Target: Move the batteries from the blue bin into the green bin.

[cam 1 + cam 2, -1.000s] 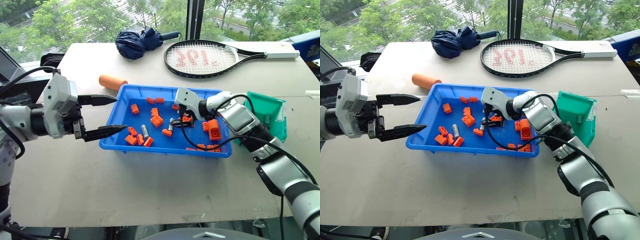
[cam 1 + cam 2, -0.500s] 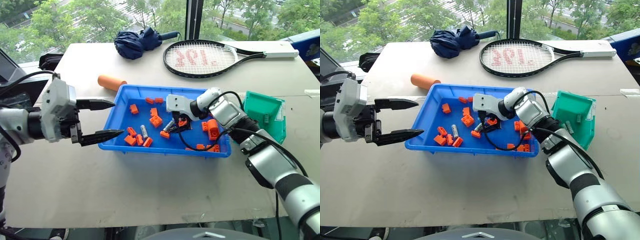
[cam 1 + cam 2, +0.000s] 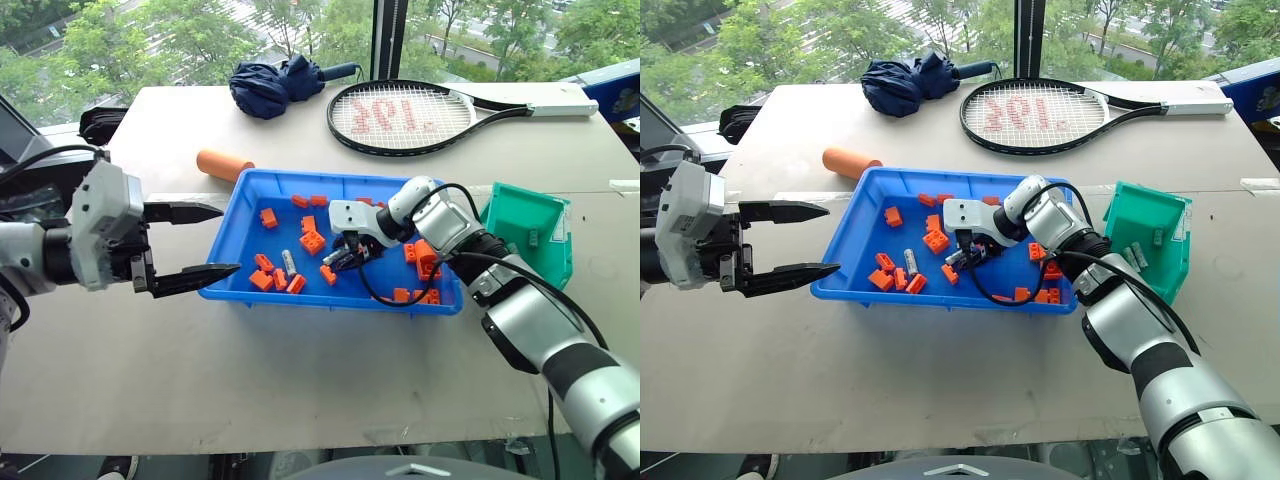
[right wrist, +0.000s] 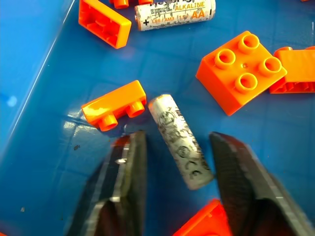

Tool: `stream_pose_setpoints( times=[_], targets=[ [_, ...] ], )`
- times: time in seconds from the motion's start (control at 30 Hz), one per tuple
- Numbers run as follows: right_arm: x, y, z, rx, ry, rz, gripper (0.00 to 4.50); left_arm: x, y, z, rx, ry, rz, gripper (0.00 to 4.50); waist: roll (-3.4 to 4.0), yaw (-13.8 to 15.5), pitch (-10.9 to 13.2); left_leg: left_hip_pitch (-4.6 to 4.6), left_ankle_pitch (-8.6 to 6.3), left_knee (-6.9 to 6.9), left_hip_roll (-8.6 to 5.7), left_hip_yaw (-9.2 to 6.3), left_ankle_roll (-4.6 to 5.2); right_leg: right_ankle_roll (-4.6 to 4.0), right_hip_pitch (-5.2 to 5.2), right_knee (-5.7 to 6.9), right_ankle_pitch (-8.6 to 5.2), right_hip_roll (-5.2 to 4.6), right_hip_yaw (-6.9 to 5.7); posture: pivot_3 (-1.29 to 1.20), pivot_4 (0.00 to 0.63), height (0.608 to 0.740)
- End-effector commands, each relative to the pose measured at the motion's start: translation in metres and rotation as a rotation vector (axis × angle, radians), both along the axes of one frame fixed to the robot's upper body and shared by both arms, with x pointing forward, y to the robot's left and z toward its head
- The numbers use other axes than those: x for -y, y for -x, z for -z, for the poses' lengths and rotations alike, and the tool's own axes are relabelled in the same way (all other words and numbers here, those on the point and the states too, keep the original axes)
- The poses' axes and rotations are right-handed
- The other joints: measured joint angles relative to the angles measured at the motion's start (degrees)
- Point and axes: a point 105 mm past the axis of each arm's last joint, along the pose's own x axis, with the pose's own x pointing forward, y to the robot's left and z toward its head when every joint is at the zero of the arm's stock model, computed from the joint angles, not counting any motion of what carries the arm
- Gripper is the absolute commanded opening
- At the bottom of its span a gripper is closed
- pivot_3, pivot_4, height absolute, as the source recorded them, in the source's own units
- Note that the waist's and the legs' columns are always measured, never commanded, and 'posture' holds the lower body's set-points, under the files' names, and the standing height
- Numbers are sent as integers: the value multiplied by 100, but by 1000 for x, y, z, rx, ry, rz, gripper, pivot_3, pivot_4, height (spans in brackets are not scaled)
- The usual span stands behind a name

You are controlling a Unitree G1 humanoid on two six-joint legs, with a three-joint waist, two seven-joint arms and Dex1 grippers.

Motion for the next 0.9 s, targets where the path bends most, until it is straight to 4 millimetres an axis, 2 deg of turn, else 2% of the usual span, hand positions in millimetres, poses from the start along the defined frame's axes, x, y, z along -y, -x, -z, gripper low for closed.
stream_pose_setpoints(
  times=[0.03, 0.13, 0.27, 0.37, 0.43, 0.53, 0.7, 0.9],
  targets=[
    [-1, -4, -7, 33, -2, 9, 153, 2, 2, -12, 47, -25, 12, 4500, 0, 0, 0, 0, 0, 0, 0, 0, 0, 0, 0, 0, 0, 0, 0, 0, 150, 740],
    [0, -4, -18, 37, -43, 19, 64, 5, 1, -14, 52, -18, 28, 4500, 0, 1, 0, 0, 0, 0, 0, 0, -1, 0, 0, 0, 0, -1, 0, 0, 150, 740],
    [0, 6, -48, 24, -169, 11, 64, 11, 0, -17, 57, 1, 57, 4500, 1, 16, 1, -5, 0, 0, -2, -5, -1, 0, -1, -2, 0, -5, -4, 0, 150, 740],
    [17, 20, -77, 40, -267, 43, 64, 21, 0, -24, 68, 59, 96, 4500, 1, 32, 2, -8, 0, -1, -3, -6, -1, 0, -2, -3, 0, -7, -4, 0, 150, 740],
    [37, 29, -95, 63, -324, 110, 64, 32, -2, -29, 74, 111, 131, 4500, 1, 79, 1, -13, 0, 0, -4, -14, -1, 0, -2, -4, 0, -12, -11, 0, 150, 740],
    [72, 36, -109, 90, -376, 280, 64, 51, -3, -34, 74, 188, 190, 4500, 0, 116, 1, -12, -1, 2, -14, -13, 2, 1, 1, -3, 0, -22, -11, 0, 150, 740],
    [138, 44, -116, 171, -405, 610, 64, 70, -7, -39, 54, 270, 281, 4500, -1, 177, 0, -9, -7, 4, -15, -11, 13, 1, 4, 2, 1, -20, -9, 0, 150, 740],
    [215, 52, -120, 296, -415, 958, 64, 87, -12, -39, 30, 252, 396, 4500, 0, 164, 1, -2, -7, 4, -18, 1, 15, 1, 8, 1, 0, -12, -1, 0, 150, 740]
  ],
)
